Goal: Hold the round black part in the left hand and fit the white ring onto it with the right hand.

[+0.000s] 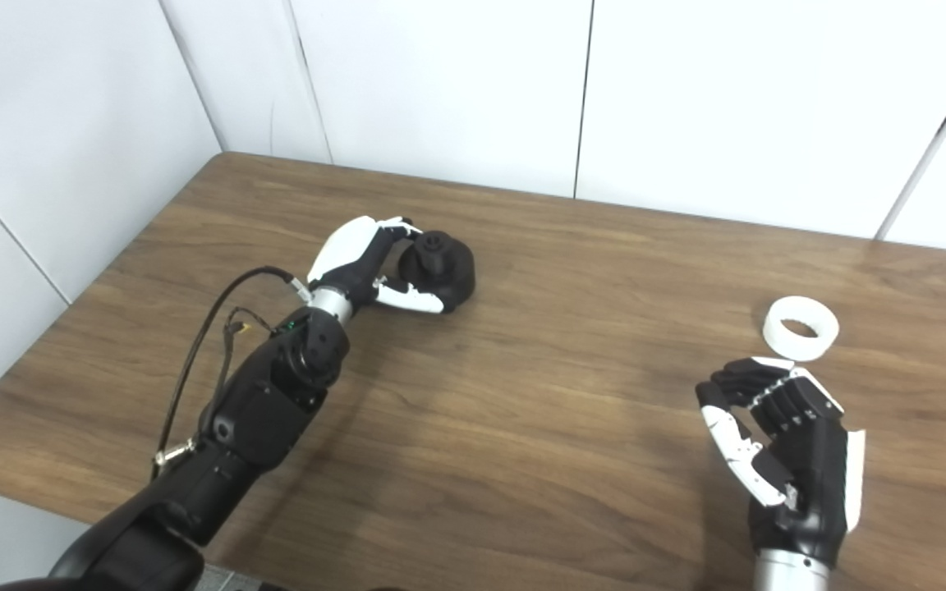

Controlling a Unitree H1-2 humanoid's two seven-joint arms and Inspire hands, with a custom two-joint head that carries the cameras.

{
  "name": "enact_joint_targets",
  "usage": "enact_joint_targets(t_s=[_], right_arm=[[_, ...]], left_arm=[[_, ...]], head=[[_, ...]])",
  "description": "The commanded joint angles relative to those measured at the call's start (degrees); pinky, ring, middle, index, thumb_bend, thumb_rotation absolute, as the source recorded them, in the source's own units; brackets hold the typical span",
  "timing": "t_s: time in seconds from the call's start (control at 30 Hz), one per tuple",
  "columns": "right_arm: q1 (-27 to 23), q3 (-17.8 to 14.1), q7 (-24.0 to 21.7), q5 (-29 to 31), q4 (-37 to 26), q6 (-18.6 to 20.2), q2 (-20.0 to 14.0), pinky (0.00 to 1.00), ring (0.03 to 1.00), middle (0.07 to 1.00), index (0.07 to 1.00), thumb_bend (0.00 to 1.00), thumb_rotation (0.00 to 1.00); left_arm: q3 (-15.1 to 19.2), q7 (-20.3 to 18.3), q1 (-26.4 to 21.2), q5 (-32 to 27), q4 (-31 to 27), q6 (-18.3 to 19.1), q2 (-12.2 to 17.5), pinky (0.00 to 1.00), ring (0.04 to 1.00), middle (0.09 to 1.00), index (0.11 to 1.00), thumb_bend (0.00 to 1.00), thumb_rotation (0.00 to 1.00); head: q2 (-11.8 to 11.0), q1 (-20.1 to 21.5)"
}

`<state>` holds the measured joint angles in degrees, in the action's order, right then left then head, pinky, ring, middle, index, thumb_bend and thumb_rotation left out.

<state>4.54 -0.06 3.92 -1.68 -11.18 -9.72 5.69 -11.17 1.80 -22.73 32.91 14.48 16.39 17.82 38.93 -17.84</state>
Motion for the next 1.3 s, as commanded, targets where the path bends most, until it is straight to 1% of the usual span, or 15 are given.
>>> enact_joint_targets(t_s=[0.0, 0.23, 0.3, 0.43, 0.53, 0.73, 0.83, 0.9, 0.93, 1.07, 1.2, 1.27], right_arm=[[1.88, 0.25, -0.14, -0.06, -2.16, -0.71, -0.14, 0.42, 0.49, 0.488, 0.493, 0.52, 0.0], [1.75, 0.41, -0.02, -0.67, -2.19, -0.7, -0.07, 0.42, 0.493, 0.486, 0.495, 0.52, 0.0], [1.73, 0.38, 0.14, -0.77, -2.25, -0.47, 0.09, 0.42, 0.493, 0.486, 0.495, 0.52, 0.0], [1.71, 0.4, 0.06, -0.53, -2.19, -0.38, 0.16, 0.43, 0.496, 0.488, 0.494, 0.52, 0.0], [1.81, 0.46, 0.03, -0.38, -2.37, -0.1, 0.29, 0.43, 0.496, 0.487, 0.494, 0.52, 0.0], [1.8, 0.64, 0.68, -1.86, -2.34, -0.61, 0.56, 0.43, 0.496, 0.49, 0.492, 0.52, 0.0], [1.86, 0.81, 1.19, -2.54, -2.49, -0.25, 0.82, 0.42, 0.497, 0.493, 0.491, 0.52, 0.0], [1.84, 1.1, 1.16, -2.52, -2.42, -0.46, 0.82, 0.43, 0.503, 0.493, 0.491, 0.52, 0.0], [1.81, 1.22, 1.15, -2.48, -2.41, -0.5, 0.85, 0.43, 0.502, 0.492, 0.492, 0.52, 0.0], [1.76, 1.63, 1.71, -3.83, -2.66, -0.01, 1.19, 0.43, 0.503, 0.492, 0.491, 0.52, 0.01], [1.79, 2.19, 2.3, -5.14, -2.78, 0.01, 1.72, 0.42, 0.504, 0.494, 0.49, 0.52, 0.01], [1.74, 2.62, 2.67, -5.6, -3.02, 0.29, 2.08, 0.43, 0.507, 0.494, 0.49, 0.52, 0.01]], left_arm=[[-0.61, -0.74, 1.1, 0.07, -2.58, -0.73, 0.4, 0.85, 0.95, 0.925, 0.641, 0.83, 0.28], [-1.44, -1.97, 4.33, 0.17, -7.24, -1.04, -0.05, 0.85, 0.949, 0.928, 0.646, 0.82, 0.29], [-1.78, -2.22, 5.41, 0.0, -8.72, -1.62, -0.26, 0.86, 0.952, 0.929, 0.648, 0.82, 0.28], [-2.11, -2.63, 7.42, -0.12, -11.47, -1.6, -1.25, 0.84, 0.953, 0.929, 0.645, 0.83, 0.27], [-2.75, -3.05, 8.82, 0.21, -13.3, -1.91, -1.75, 0.82, 0.953, 0.929, 0.642, 0.83, 0.27], [-4.75, -3.41, 12.06, 1.08, -17.94, -2.97, -2.7, 0.81, 0.949, 0.922, 0.633, 0.84, 0.25], [-5.8, -3.56, 13.61, 1.46, -20.01, -3.68, -3.19, 0.81, 0.945, 0.916, 0.629, 0.85, 0.26], [-6.73, -4.22, 14.84, 2.1, -22.27, -3.24, -3.61, 0.82, 0.942, 0.915, 0.629, 0.86, 0.28], [-7.14, -4.58, 15.42, 2.36, -23.35, -2.97, -3.79, 0.84, 0.945, 0.917, 0.633, 0.86, 0.29], [-8.23, -6.73, 17.58, 2.68, -27.33, -2.15, -4.4, 0.86, 0.951, 0.924, 0.641, 0.86, 0.31], [-8.84, -9.12, 19.5, 2.19, -30.32, -1.72, -4.93, 0.84, 0.947, 0.928, 0.645, 0.86, 0.32], [-9.27, -10.09, 20.42, 1.97, -31.63, -2.24, -4.94, 0.83, 0.949, 0.928, 0.646, 0.86, 0.31]], head=[[0.05, -0.05], [0.11, 0.16], [0.18, 0.21], [0.24, 0.42], [0.47, 0.82], [0.97, 2.38], [1.04, 2.7], [1.19, 3.44], [1.3, 3.67], [1.89, 5.47], [2.63, 7.65], [3.27, 9.61]])
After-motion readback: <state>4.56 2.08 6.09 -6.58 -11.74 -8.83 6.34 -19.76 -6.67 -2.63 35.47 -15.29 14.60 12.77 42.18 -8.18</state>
